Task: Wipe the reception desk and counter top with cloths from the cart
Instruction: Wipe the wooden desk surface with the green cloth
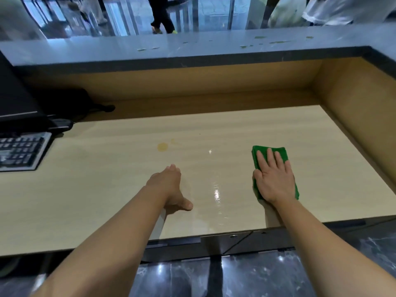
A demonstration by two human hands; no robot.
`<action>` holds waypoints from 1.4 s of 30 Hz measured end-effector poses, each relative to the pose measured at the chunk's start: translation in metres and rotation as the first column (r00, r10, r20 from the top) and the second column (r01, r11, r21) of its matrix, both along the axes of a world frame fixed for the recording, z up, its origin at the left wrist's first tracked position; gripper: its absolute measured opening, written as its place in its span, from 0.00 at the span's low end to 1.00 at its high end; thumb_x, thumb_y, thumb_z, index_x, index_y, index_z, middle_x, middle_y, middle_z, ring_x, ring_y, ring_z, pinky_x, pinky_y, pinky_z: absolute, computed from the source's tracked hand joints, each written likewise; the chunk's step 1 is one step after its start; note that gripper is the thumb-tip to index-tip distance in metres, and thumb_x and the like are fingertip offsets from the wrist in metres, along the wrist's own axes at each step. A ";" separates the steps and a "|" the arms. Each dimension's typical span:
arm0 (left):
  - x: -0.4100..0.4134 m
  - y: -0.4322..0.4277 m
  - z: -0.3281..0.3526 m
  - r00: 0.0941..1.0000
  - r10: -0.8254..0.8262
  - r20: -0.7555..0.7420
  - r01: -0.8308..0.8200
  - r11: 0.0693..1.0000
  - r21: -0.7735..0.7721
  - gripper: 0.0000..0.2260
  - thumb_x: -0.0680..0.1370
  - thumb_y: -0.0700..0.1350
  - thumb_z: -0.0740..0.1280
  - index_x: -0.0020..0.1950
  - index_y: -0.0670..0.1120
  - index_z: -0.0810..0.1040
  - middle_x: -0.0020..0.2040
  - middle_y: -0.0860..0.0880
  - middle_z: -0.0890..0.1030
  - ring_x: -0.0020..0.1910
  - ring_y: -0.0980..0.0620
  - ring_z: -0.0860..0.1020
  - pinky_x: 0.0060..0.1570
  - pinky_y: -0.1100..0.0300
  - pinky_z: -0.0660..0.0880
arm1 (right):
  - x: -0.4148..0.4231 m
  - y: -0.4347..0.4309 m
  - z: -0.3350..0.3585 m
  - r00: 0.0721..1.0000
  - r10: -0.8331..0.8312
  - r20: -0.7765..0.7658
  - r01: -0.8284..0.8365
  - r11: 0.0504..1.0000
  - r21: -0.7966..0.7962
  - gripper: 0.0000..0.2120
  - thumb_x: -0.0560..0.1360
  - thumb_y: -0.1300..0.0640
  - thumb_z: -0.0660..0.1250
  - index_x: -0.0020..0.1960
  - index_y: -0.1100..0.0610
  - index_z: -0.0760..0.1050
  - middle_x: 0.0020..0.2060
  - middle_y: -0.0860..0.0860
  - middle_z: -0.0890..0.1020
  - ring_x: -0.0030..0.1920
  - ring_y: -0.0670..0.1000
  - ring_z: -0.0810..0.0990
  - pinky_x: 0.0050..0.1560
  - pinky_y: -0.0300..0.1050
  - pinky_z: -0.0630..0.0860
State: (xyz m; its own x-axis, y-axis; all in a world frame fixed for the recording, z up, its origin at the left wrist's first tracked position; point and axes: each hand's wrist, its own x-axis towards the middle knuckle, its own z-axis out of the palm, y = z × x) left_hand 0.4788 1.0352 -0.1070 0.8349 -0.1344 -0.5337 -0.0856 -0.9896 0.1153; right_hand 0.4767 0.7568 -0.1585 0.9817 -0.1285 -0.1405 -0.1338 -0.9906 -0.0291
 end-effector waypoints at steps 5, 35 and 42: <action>-0.008 0.056 -0.004 0.976 0.218 -0.029 -0.210 0.885 -0.416 0.35 0.75 0.50 0.71 0.78 0.46 0.58 0.78 0.52 0.56 0.76 0.52 0.59 0.73 0.59 0.58 | -0.001 0.067 0.001 0.972 -0.227 -0.056 0.230 0.972 0.050 0.28 0.83 0.49 0.42 0.79 0.52 0.36 0.78 0.55 0.39 0.78 0.57 0.40 0.77 0.56 0.40; -0.032 0.182 -0.013 0.964 0.069 0.258 -0.095 0.992 0.089 0.10 0.71 0.40 0.65 0.49 0.48 0.68 0.45 0.52 0.72 0.52 0.48 0.74 0.46 0.58 0.63 | -0.017 0.151 0.001 1.000 -0.012 0.008 0.012 1.000 0.023 0.27 0.82 0.47 0.43 0.80 0.48 0.40 0.79 0.52 0.43 0.79 0.53 0.42 0.77 0.54 0.43; -0.029 0.189 -0.012 0.971 0.074 0.228 -0.092 0.993 0.070 0.21 0.73 0.39 0.63 0.66 0.46 0.69 0.61 0.47 0.76 0.62 0.46 0.72 0.57 0.57 0.66 | -0.034 0.256 0.002 0.972 -0.233 -0.017 0.234 0.969 0.079 0.30 0.82 0.48 0.42 0.79 0.54 0.35 0.78 0.58 0.40 0.78 0.60 0.40 0.76 0.61 0.42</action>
